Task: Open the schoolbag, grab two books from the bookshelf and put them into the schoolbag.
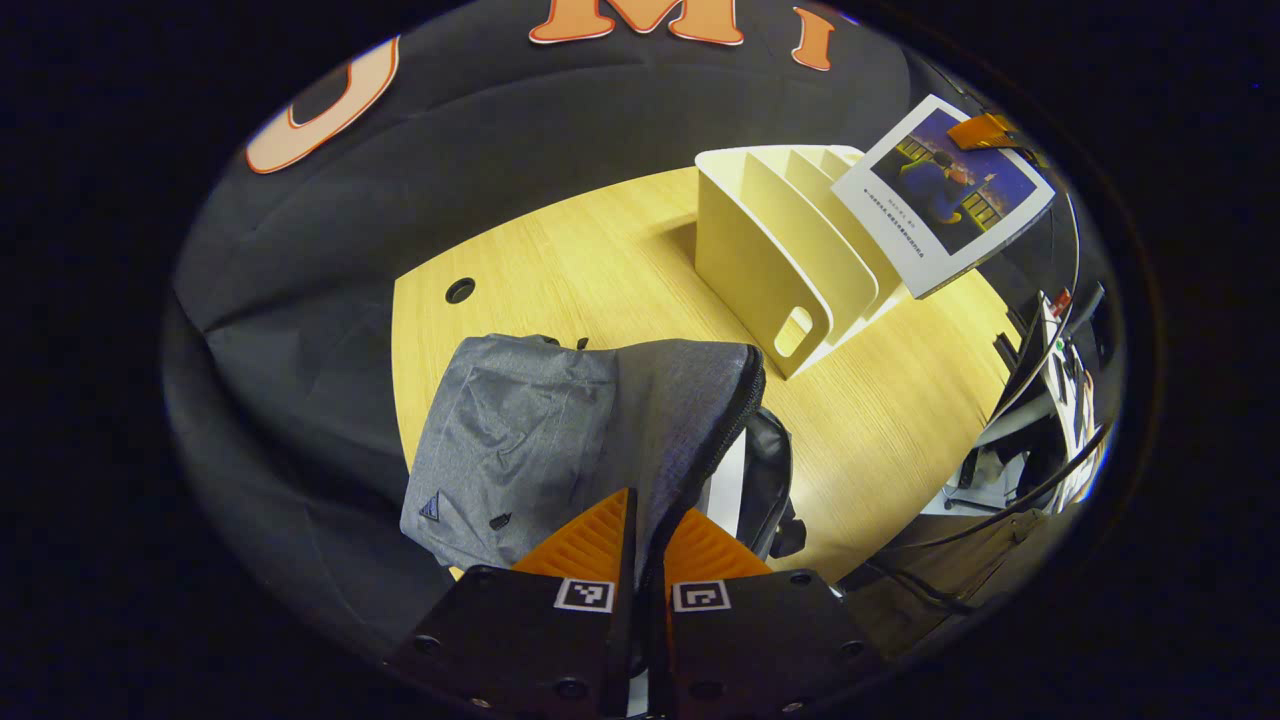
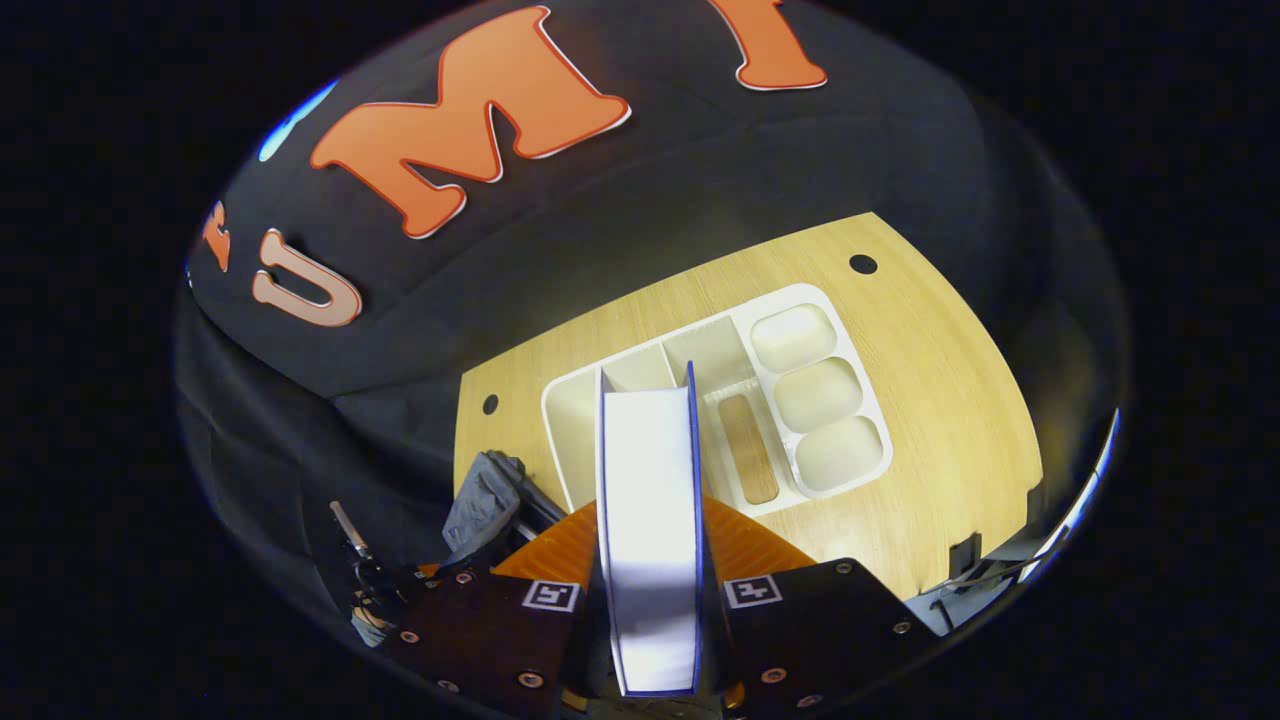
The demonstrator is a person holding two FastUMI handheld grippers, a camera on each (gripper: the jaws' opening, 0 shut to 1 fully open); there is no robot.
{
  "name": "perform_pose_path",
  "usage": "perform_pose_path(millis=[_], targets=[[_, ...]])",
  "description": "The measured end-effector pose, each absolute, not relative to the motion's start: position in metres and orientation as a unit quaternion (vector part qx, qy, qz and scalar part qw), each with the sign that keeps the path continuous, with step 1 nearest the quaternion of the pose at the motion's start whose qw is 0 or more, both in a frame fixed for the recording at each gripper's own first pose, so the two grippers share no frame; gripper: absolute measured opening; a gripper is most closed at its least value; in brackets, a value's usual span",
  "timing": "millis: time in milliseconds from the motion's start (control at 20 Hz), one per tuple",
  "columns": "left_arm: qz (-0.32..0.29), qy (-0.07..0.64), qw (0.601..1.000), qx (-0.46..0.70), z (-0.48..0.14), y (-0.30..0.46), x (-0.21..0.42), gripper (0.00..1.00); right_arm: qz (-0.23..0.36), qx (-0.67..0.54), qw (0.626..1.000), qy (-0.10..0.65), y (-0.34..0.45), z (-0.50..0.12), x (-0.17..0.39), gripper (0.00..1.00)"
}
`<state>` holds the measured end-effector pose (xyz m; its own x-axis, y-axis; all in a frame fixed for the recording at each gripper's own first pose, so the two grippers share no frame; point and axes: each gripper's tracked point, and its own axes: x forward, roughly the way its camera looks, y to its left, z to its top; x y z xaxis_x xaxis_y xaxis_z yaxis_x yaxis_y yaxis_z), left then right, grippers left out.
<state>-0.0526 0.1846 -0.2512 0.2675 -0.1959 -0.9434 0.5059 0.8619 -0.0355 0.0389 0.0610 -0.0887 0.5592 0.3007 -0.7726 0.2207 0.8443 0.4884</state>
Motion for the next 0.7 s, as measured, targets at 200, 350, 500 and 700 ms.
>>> perform_pose_path(millis=[200, 350, 500, 700], targets=[[-0.246, 0.555, 0.784, 0.132, -0.249, 0.188, -0.052, 0.07, 0.038, 0.332, 0.833, 0.440, 0.097, -0.076, 0.001, 0.37], [-0.258, 0.542, 0.788, 0.137, -0.241, 0.194, -0.047, 0.07, 0.063, 0.368, 0.821, 0.432, 0.139, -0.083, -0.024, 0.37], [-0.261, 0.534, 0.793, 0.136, -0.233, 0.202, -0.042, 0.07, 0.077, 0.402, 0.802, 0.434, 0.182, -0.104, -0.039, 0.37], [-0.260, 0.522, 0.801, 0.134, -0.223, 0.208, -0.037, 0.07, 0.093, 0.431, 0.782, 0.441, 0.235, -0.142, -0.048, 0.37]])
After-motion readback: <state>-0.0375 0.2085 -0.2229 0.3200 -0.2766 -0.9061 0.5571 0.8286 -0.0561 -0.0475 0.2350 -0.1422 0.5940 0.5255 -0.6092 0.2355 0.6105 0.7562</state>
